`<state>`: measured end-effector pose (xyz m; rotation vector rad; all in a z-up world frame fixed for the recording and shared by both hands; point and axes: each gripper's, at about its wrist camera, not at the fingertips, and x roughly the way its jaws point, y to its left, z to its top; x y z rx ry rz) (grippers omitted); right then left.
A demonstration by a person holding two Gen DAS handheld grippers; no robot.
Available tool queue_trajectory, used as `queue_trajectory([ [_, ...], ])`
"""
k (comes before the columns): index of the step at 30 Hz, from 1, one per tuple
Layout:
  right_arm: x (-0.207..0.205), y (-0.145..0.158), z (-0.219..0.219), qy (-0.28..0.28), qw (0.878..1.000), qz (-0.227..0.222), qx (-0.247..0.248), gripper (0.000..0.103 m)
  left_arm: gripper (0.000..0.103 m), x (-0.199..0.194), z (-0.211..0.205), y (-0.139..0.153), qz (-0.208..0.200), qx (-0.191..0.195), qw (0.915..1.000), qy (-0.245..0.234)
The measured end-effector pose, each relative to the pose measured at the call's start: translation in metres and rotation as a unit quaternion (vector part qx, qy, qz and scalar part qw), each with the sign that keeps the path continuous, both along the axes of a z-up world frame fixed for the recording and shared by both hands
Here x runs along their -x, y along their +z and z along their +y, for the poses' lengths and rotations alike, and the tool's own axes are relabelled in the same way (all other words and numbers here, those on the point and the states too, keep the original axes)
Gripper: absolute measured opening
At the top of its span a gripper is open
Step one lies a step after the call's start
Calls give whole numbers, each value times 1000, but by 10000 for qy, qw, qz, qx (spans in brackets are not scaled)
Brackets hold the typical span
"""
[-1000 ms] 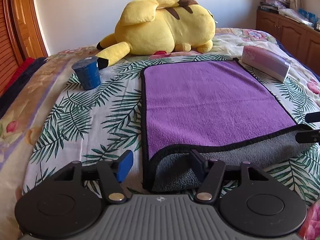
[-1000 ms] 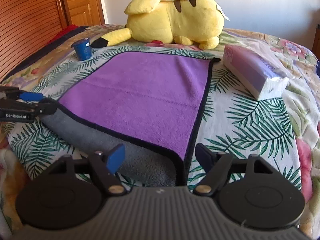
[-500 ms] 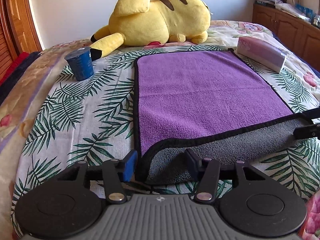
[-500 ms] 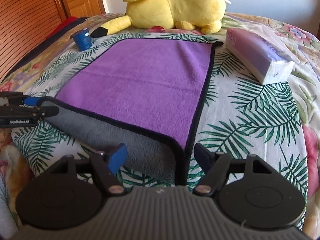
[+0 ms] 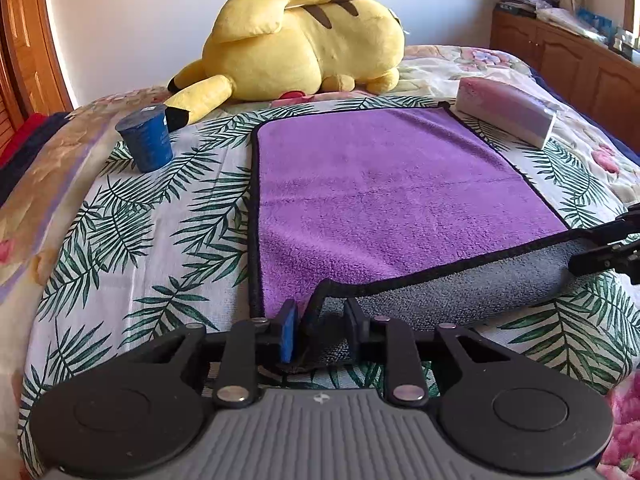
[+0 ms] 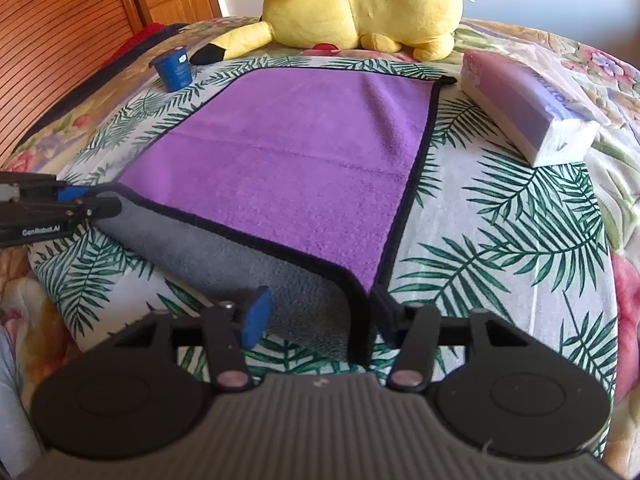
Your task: Fold towel
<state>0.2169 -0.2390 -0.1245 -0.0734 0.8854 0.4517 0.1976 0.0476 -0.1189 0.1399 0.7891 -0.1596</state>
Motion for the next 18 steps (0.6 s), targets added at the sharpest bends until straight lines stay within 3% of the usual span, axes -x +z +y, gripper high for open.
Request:
queue_trajectory([
  [5, 0, 1, -2, -43, 10000, -18, 66, 31, 20, 0, -1, -1, 9, -6, 10000, -16],
  [11, -1, 1, -4, -21, 9999, -29, 119, 21, 20, -2, 3, -2, 63, 22, 9999, 131],
  [14, -1, 0, -4, -8, 9999, -48, 120, 18, 15, -1, 1, -2, 52, -6, 10000, 79],
  [16, -1, 0, -5, -3, 9999, -49, 87, 8, 10, -1, 0, -1, 41, -7, 10000, 56],
  [18, 0, 0, -4, -2, 9999, -76, 77, 5, 8, -1, 1, 2, 17, 19, 10000, 78],
])
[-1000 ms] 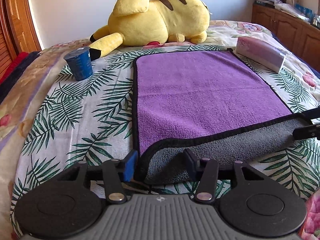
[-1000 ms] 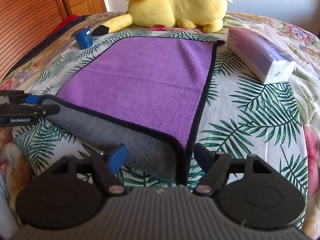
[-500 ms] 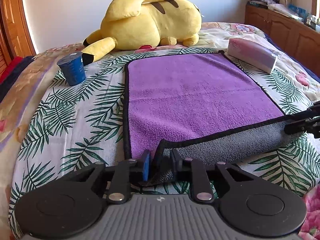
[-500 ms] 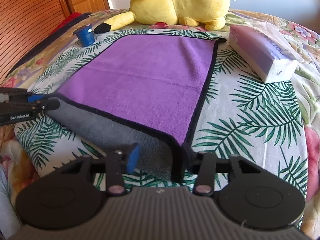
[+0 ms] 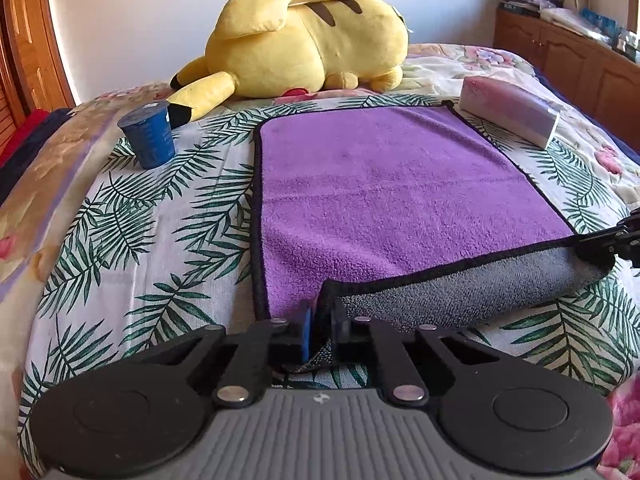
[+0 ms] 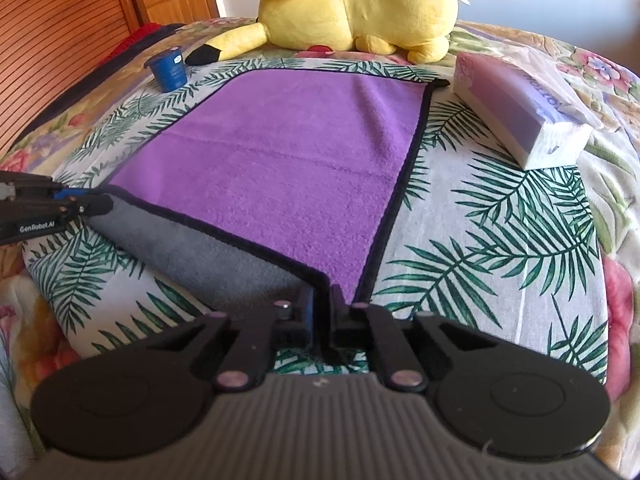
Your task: Fold towel
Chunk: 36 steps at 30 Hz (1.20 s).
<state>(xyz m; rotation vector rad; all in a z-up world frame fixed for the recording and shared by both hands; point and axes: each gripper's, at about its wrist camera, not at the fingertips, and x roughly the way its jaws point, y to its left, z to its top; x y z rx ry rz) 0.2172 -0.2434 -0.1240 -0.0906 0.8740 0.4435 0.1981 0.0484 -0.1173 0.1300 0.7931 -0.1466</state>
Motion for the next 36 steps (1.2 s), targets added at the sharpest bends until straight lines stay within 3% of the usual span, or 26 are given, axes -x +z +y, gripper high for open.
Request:
queue_trajectory([
  [11, 1, 13, -5, -137, 9988, -437, -199, 4, 6, 9, 0, 32, -499, 278, 9984, -54],
  [19, 8, 28, -7, -71, 9940, -1019, -392, 4, 6, 16, -1, 47, -800, 387, 9960, -100],
  [36, 6, 37, -8, -123, 9894, -1375, -442, 4, 6, 9, 1, 55, -1035, 420, 9937, -114],
])
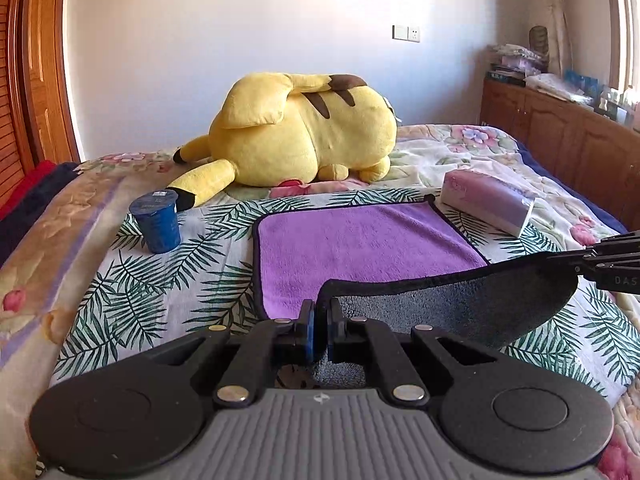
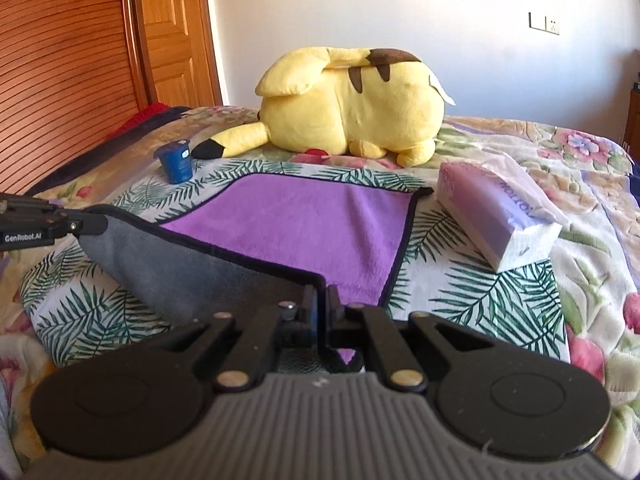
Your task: Fold towel
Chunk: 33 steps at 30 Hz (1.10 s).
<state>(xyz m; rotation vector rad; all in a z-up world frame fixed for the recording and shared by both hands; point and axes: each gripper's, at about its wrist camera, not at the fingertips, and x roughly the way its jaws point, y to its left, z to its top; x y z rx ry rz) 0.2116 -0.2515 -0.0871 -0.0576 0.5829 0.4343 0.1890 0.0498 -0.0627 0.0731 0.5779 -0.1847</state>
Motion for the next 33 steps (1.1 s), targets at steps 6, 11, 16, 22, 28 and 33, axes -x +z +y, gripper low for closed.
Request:
queue_trajectory([
  [6, -7, -1, 0, -10, 9999, -101, 59, 4, 6, -7, 0, 5, -79, 9, 10000, -59],
  [11, -15, -3, 0, -10, 9998, -147, 140, 4, 6, -17, 0, 7, -107, 24, 9999, -108],
  [16, -22, -5, 3, 41, 9995, -227, 211, 4, 6, -27, 3, 9, -182, 71, 9998, -53],
  [22, -31, -5, 6, 141, 9989, -333, 296, 4, 6, -37, 0, 14, -313, -88, 9994, -141],
  [28, -42, -2, 4, 166, 9988, -413, 187, 4, 6, -50, -4, 13, -370, -270, 9987, -240],
  [33, -52, -5, 2, 133, 9986, -461, 220, 4, 6, -62, -6, 11, -376, -272, 9984, -308],
])
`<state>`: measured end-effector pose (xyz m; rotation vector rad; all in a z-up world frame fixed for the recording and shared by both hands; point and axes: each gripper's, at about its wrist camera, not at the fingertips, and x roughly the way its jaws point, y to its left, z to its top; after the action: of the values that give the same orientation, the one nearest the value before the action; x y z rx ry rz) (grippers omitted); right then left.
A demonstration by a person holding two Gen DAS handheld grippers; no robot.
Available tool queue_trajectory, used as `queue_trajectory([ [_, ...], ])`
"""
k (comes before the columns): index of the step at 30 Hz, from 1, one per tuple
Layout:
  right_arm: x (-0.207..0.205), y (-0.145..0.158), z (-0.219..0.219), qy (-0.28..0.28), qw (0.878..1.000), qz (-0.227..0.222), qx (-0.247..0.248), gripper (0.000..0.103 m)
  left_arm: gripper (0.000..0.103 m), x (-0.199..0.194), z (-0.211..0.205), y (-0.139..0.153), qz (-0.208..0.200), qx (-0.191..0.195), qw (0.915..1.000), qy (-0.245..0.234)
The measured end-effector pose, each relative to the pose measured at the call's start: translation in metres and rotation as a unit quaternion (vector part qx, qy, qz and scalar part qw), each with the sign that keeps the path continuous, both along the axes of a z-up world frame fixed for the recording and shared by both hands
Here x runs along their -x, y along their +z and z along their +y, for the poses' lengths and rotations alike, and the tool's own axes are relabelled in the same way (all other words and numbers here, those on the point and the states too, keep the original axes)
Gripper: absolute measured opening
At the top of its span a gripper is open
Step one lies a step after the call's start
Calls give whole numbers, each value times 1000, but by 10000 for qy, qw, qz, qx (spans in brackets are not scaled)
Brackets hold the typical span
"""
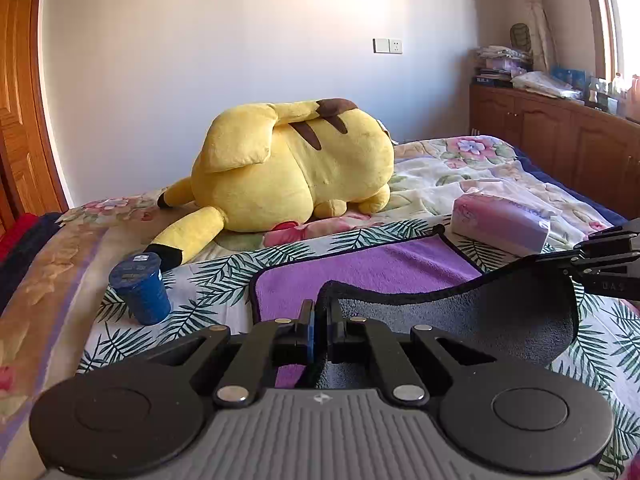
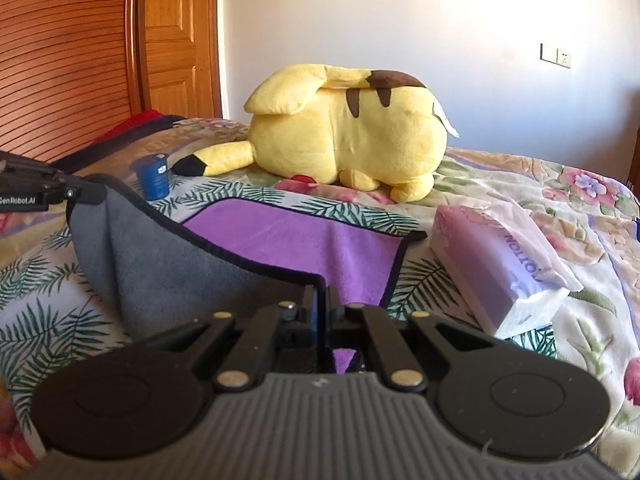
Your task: Fold towel
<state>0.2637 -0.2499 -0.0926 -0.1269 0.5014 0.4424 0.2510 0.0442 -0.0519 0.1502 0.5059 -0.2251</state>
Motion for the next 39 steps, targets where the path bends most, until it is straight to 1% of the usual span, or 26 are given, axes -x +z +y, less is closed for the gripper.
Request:
queue_trajectory([
  [7, -11, -2, 0, 33, 9999, -117, 42, 4, 6, -11, -4, -3, -49, -22, 10000, 11],
  [16, -28, 7, -3, -20, 9995, -313, -67, 4, 6, -29, -4, 1, -167, -200, 9997, -13],
  [23, -41, 14, 1, -67, 9987, -506, -49, 4, 6, -47, -3, 12, -273, -224, 9994, 16],
  [28, -51, 23, 5, -99, 9973, -722, -91, 4, 6, -61, -6, 19, -412, -284, 9987, 25],
  [30, -57, 27, 7, -115, 9966, -802, -120, 4, 6, -66, -5, 21, -505, -240, 9984, 65],
  [33, -68, 30, 7, -157, 9960, -860, -158, 4, 6, -76, -3, 20, -504, -173, 9985, 158],
  [39, -83, 30, 9, -205, 9950, -973, -81, 4, 6, -92, -5, 17, -633, -298, 9972, 264],
])
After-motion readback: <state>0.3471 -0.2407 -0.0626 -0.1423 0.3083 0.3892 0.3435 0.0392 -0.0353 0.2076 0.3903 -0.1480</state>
